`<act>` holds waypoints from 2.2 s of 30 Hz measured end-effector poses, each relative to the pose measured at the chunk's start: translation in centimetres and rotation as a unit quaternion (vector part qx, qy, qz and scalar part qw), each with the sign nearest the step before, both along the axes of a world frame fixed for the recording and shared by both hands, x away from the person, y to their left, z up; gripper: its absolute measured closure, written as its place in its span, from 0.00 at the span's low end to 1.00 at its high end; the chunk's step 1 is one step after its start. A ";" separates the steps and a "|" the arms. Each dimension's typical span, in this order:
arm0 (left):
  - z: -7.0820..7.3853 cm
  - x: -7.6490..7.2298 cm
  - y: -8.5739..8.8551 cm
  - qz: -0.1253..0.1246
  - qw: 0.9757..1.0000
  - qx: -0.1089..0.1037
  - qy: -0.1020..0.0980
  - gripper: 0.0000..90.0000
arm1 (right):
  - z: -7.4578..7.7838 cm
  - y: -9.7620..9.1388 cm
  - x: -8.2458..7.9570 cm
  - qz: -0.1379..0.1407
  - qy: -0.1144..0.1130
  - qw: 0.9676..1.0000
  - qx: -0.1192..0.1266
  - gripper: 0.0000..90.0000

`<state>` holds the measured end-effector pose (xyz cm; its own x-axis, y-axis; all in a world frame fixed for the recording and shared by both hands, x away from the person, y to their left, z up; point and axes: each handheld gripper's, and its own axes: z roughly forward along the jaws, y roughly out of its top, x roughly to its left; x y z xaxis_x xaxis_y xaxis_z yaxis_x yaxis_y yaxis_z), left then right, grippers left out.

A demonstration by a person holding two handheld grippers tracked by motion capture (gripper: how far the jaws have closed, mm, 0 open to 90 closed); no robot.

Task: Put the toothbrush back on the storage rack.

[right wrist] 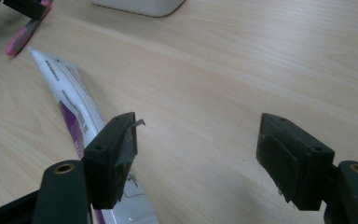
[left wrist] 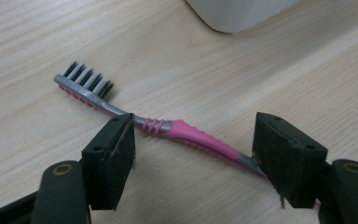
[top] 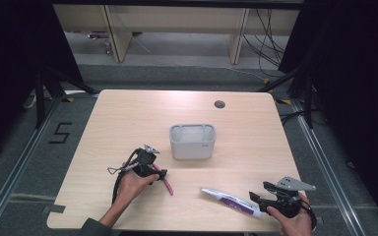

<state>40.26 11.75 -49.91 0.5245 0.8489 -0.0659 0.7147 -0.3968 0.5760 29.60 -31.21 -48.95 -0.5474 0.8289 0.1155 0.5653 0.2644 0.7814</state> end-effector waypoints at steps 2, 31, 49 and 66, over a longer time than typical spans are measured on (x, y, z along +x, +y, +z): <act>-0.1 0.0 0.0 0.000 1.000 0.002 0.000 0.33 | -0.1 0.0 0.0 0.002 0.002 1.000 0.004 0.33; 0.6 -0.5 1.5 -0.051 0.997 0.049 0.024 0.54 | 0.0 0.0 0.0 0.004 0.005 1.000 0.006 0.33; 1.2 -0.7 2.2 -0.093 0.990 0.084 0.063 0.70 | 0.1 0.2 -0.1 0.003 0.013 1.000 0.010 0.33; 1.7 -0.2 2.1 -0.139 0.977 0.122 0.103 0.85 | 0.2 0.2 -0.1 0.001 0.006 1.000 -0.001 0.33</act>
<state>40.02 13.83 -48.19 0.7343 0.6787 -0.0077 0.6503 -0.7002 0.2947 29.53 -31.04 -48.78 -0.5484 0.8277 0.1195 0.5734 0.2681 0.7742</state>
